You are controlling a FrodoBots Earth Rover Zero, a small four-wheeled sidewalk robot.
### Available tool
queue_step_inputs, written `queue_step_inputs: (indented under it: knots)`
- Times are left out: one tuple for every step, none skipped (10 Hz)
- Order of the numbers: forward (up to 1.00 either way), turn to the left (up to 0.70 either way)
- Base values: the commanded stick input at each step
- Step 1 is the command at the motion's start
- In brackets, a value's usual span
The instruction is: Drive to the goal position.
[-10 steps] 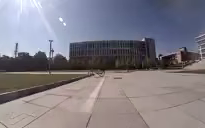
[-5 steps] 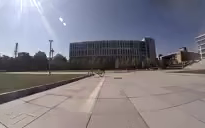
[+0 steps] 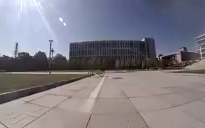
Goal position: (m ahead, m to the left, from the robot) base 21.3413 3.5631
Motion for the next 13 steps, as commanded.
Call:
queue_step_inputs:
  knots:
    - [0.06,0.0]
    - [0.06,0.0]
    - [0.06,0.0]
    - [0.06,0.0]
    - [0.06,0.0]
    - [0.06,0.0]
    - [0.06,0.0]
    - [0.06,0.0]
    - [0.06,0.0]
    - [0.06,0.0]
    - [0.06,0.0]
    - [0.06,0.0]
    - [0.06,0.0]
